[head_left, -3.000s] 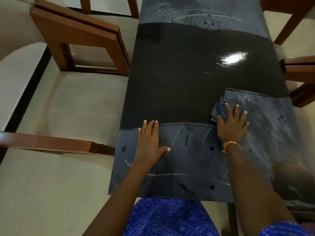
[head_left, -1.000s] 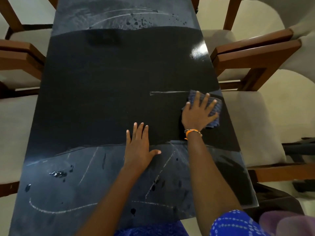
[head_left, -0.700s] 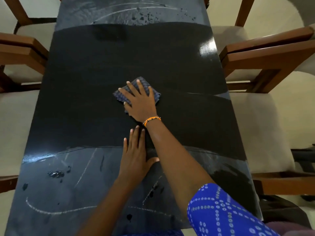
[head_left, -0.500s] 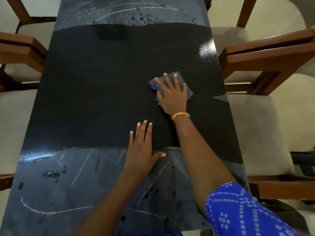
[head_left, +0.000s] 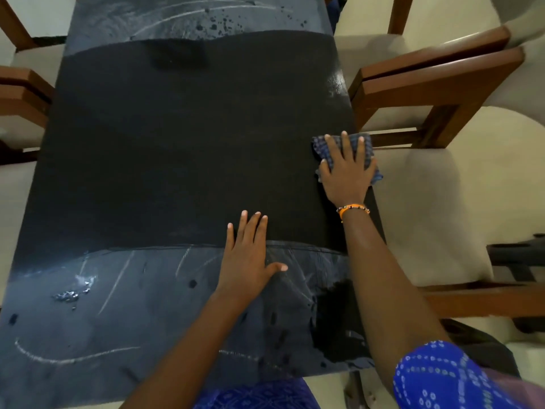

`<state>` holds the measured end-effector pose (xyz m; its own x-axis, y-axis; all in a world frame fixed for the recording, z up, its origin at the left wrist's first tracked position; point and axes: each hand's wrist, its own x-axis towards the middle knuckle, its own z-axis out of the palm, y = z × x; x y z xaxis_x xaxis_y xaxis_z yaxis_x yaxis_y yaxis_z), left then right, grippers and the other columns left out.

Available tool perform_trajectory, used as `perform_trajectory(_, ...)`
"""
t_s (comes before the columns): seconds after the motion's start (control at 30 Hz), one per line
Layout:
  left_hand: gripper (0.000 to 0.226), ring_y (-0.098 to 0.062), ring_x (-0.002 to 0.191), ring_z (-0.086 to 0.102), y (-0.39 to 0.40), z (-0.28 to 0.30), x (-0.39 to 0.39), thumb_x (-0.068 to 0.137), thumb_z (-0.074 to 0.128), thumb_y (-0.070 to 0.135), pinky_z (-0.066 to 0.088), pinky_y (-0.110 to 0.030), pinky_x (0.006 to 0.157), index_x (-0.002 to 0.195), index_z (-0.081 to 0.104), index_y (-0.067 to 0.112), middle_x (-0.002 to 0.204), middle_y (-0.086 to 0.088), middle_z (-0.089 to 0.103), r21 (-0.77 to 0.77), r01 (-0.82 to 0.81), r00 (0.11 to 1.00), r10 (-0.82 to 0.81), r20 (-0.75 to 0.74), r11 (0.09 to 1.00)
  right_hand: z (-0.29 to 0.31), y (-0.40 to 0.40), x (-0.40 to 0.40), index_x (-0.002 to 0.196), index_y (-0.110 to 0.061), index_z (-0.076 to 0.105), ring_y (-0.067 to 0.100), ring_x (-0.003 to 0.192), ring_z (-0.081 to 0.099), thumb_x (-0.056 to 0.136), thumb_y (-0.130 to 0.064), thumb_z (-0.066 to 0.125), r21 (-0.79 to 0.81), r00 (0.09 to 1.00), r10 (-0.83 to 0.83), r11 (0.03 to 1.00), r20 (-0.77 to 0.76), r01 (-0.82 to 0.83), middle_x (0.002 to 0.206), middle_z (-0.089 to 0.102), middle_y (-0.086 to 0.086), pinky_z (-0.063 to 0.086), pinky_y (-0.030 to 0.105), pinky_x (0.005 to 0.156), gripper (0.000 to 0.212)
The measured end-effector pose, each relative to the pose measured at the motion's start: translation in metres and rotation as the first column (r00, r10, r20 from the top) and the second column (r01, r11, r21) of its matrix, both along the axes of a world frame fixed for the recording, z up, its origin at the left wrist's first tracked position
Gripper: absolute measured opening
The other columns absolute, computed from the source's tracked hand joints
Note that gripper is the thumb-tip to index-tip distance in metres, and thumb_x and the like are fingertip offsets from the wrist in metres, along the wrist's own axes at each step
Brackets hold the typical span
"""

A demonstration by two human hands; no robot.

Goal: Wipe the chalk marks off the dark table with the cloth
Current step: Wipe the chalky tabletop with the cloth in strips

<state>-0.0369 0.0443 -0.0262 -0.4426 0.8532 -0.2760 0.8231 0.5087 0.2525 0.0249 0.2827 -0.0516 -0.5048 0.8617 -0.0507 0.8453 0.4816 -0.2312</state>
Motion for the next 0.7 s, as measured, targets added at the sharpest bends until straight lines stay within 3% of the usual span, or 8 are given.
perform_trajectory(0.17, 0.099, -0.022, 0.144, -0.012, 0.002, -0.002, 0.0, 0.076, 0.056, 0.061, -0.011, -0.043, 0.113, 0.147, 0.006, 0.013, 0.157, -0.003, 0.003, -0.001, -0.02, 1.0, 0.02, -0.01, 1.0, 0.002, -0.082, 0.061, 0.148, -0.035, 0.017, 0.03, 0.147, 0.007, 0.094, -0.043, 0.041, -0.021, 1.0, -0.017, 1.0, 0.007, 0.017, 0.159, 0.014, 0.003, 0.014, 0.058, 0.112, 0.06)
perform_trajectory(0.37, 0.099, -0.022, 0.144, -0.012, 0.003, -0.001, 0.005, 0.076, 0.054, 0.062, -0.008, -0.042, 0.114, 0.146, 0.007, 0.011, 0.157, -0.005, 0.003, 0.025, -0.06, 0.998, 0.059, 0.034, 0.998, 0.002, -0.152, 0.122, 0.147, -0.032, 0.024, 0.033, 0.144, 0.021, 0.089, -0.059, 0.032, 0.042, 0.997, 0.028, 0.999, 0.078, -0.031, 0.156, 0.025, 0.004, 0.03, 0.056, 0.104, 0.064)
perform_trajectory(0.53, 0.092, -0.021, 0.144, -0.012, -0.017, -0.004, 0.011, 0.08, 0.053, 0.058, -0.01, -0.039, 0.112, 0.146, 0.009, 0.011, 0.157, -0.005, 0.004, 0.104, -0.058, 0.997, 0.052, 0.056, 0.993, 0.0, -0.134, 0.118, 0.148, -0.033, 0.022, 0.034, 0.146, 0.009, 0.089, -0.062, 0.033, 0.041, 0.99, 0.122, 0.991, 0.065, -0.125, 0.158, 0.02, 0.005, 0.011, 0.06, 0.114, 0.067)
perform_trajectory(0.7, 0.084, -0.02, 0.144, -0.009, -0.05, -0.011, 0.0, 0.084, 0.051, 0.053, -0.01, -0.037, 0.113, 0.146, 0.012, 0.011, 0.157, -0.006, 0.01, 0.125, -0.13, 0.99, 0.123, 0.067, 0.983, -0.002, -0.144, 0.077, 0.149, -0.03, 0.019, 0.037, 0.146, 0.003, 0.089, -0.061, 0.031, 0.029, 0.998, 0.049, 0.998, 0.042, -0.05, 0.159, 0.015, 0.008, 0.006, 0.06, 0.114, 0.069)
